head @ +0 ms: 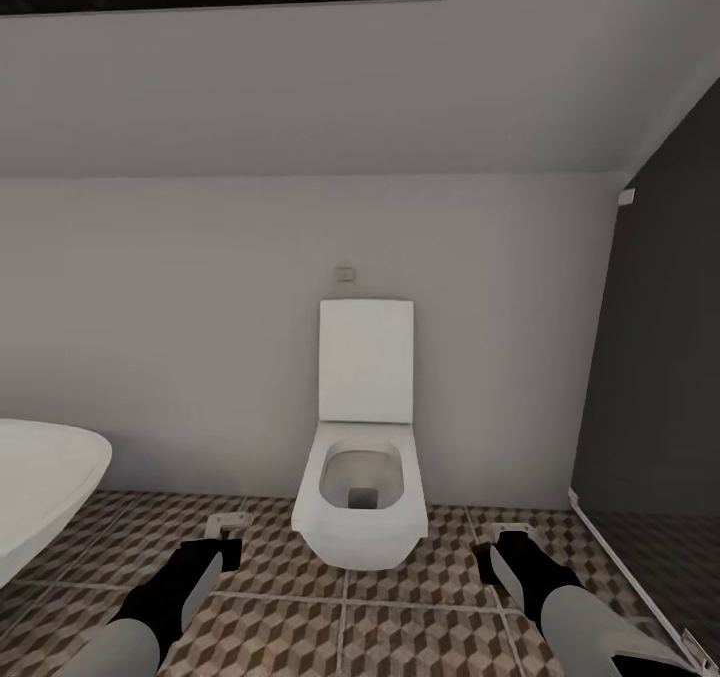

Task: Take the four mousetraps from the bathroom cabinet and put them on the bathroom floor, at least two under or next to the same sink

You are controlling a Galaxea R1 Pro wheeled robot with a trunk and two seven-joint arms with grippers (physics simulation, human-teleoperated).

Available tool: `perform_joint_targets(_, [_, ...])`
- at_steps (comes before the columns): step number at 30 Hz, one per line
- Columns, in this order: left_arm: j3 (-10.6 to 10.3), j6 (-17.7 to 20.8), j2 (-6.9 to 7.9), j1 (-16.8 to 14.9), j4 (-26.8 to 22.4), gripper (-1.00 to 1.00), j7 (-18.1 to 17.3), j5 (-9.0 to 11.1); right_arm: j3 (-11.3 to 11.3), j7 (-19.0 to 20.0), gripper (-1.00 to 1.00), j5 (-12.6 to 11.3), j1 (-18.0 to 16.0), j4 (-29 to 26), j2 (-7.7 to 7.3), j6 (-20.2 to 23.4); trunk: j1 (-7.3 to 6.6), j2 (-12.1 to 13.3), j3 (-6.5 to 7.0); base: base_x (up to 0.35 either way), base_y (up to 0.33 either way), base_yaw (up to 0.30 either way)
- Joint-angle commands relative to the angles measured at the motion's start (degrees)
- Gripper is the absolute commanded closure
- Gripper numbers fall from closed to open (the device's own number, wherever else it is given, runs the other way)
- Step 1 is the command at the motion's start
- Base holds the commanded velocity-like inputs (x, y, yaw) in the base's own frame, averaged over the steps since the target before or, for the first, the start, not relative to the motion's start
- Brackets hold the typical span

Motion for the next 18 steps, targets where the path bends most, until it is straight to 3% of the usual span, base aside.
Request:
perform_joint_targets(1, [-0.4, 0.3, 0.06, 0.0, -0.1, 1.00, 0.4, 0.4, -0.4, 0.1, 1.00, 0.6, 0.0, -0.1, 0.05, 0.2, 0.21, -0.4, -0.25, 0.000, 0.000, 0.000])
perform_joint_targets(8, [-0.4, 0.3, 0.06, 0.0, -0.1, 1.00, 0.4, 0.3, -0.3, 0.1, 1.00, 0.6, 0.0, -0.1, 0.06, -1.8, 1.75, -3.3, -1.51, 0.000, 0.000, 0.000])
perform_joint_targets(12, [-0.4, 0.2, 0.06, 0.0, -0.1, 1.00, 0.4, 0.3, -0.2, 0.8, 1.00, 0.8, 0.0, -0.1, 0.15, -5.8, 1.85, -3.3, -2.40, 0.000, 0.000, 0.000])
perform_joint_targets(18, [-0.4, 0.2, 0.10, 0.0, 0.2, 1.00, 0.2, 0.2, 0.0, 1.7, 1.00, 1.1, 0.0, -0.1, 0.27, -7.0, 2.01, -3.4, -3.73, 0.000, 0.000, 0.000])
